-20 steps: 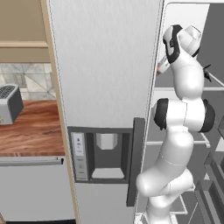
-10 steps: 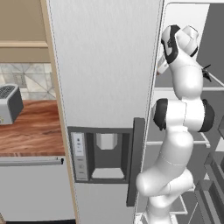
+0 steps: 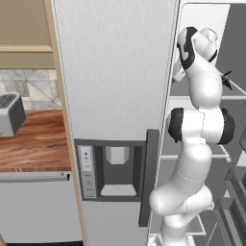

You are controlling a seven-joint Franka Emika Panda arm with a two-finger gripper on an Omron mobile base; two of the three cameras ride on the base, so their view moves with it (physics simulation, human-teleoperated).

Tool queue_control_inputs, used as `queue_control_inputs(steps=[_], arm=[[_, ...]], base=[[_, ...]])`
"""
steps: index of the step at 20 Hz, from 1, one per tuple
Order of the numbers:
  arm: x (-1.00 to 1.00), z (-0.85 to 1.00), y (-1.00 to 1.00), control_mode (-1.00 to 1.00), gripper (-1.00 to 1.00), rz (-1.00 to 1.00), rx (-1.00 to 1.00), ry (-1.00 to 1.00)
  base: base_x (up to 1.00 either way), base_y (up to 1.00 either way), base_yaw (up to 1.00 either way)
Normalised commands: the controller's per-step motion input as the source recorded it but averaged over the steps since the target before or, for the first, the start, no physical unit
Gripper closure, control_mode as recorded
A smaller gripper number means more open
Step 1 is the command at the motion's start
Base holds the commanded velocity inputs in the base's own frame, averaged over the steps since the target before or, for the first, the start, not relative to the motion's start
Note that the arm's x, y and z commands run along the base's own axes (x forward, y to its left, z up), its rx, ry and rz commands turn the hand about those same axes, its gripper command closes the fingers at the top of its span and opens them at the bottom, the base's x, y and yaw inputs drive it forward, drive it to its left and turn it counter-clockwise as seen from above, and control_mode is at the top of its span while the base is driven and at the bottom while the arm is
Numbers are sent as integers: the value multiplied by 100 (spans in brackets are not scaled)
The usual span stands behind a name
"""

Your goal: Take the cheese, fish, and squash from the fridge and place them on the plate on the dining counter to create an appetizer plate.

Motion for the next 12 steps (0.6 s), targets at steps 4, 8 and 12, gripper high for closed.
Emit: queue_control_inputs(steps=[4,8,12], arm=[[-29,0,-9,-100,100,0,-1,-7],[-44,0,-9,-100,100,-1,-3,-9],[-31,0,0,-100,100,-1,-7,-5]], base=[[0,0,0],[0,0,0],[0,0,0]])
